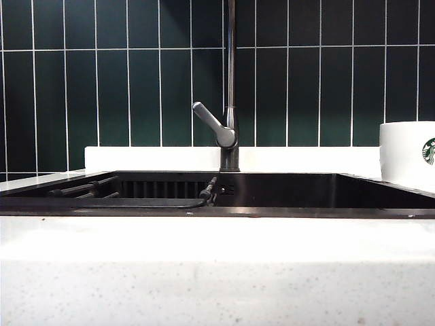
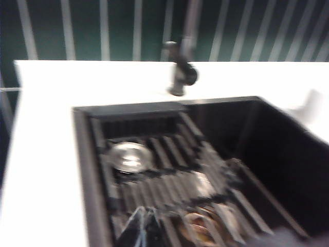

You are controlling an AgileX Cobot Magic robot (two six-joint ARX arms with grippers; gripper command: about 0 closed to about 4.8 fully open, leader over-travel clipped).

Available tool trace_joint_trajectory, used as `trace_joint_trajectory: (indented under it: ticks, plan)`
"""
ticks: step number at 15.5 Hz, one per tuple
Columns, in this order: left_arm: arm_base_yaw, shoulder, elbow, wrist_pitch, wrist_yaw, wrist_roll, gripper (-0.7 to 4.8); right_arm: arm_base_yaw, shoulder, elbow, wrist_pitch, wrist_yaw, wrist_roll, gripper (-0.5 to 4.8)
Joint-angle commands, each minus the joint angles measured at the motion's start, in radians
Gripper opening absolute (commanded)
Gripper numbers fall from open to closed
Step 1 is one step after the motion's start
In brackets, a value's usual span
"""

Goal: Pick up the mug next to the sink, go to the faucet to get some water, pour the water into the sink, and finally put the mug back to its place.

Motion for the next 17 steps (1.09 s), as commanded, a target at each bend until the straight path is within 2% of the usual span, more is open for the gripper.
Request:
trace_joint_trajectory:
  ticks: [1,3,7,12,17]
  plan:
    - [0.000,0.002,-0.027,0.049,-0.058,0.017,-0.06,0.000,0.000,-0.051,0.090,-0.016,0.001,-0.06]
    - [0.000,0.002,-0.065,0.084,-0.082,0.016,-0.06,0.000,0.000,-0.114,0.135,-0.016,0.050,-0.06]
    - [0.000,0.003,-0.143,0.197,-0.103,0.005,-0.05,0.000,0.000,-0.275,0.334,-0.035,0.178,-0.06]
    - [0.000,0.003,-0.237,0.298,-0.152,0.003,-0.05,0.000,0.000,-0.409,0.350,-0.035,0.181,-0.06]
    - [0.000,0.003,-0.324,0.308,-0.167,0.001,-0.06,0.000,-0.001,-0.499,0.403,-0.035,0.180,-0.06]
